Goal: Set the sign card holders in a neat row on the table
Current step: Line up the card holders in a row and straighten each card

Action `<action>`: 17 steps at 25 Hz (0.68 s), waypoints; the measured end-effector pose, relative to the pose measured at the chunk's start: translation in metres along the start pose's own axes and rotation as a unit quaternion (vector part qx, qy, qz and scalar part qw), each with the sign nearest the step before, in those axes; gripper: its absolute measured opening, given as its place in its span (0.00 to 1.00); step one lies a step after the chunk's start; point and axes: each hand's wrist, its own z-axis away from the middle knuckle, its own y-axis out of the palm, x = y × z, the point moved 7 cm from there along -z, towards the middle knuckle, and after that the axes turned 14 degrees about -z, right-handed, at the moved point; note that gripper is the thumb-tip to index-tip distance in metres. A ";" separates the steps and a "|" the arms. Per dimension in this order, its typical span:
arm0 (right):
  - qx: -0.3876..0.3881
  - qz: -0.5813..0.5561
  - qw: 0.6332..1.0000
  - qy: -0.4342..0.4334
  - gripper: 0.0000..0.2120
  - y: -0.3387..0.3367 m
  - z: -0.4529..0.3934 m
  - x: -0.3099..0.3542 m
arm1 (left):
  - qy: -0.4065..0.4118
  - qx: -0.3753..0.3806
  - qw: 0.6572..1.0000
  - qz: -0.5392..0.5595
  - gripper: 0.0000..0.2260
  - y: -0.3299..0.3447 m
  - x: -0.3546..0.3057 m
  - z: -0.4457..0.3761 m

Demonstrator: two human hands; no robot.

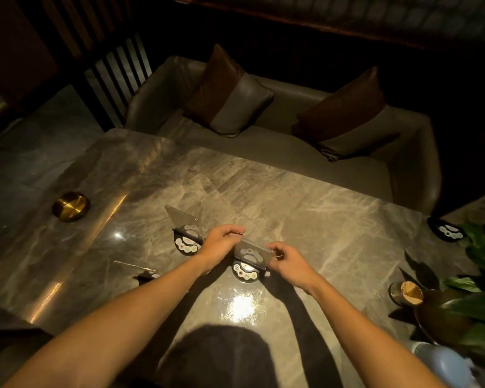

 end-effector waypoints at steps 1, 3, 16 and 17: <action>-0.014 0.012 1.000 -0.010 0.11 0.001 -0.001 -0.005 | 0.010 -0.002 1.000 -0.020 0.12 0.002 0.001 0.001; -0.050 0.026 0.998 -0.021 0.06 0.001 -0.003 -0.009 | 0.010 -0.009 1.000 -0.026 0.12 0.004 0.005 0.000; -0.154 0.026 0.987 -0.040 0.07 -0.145 0.007 0.044 | 0.074 0.025 0.997 -0.011 0.07 0.076 -0.112 -0.045; -0.162 0.032 0.985 -0.044 0.06 -0.166 0.008 0.047 | 0.082 0.027 0.996 -0.007 0.07 0.089 -0.127 -0.052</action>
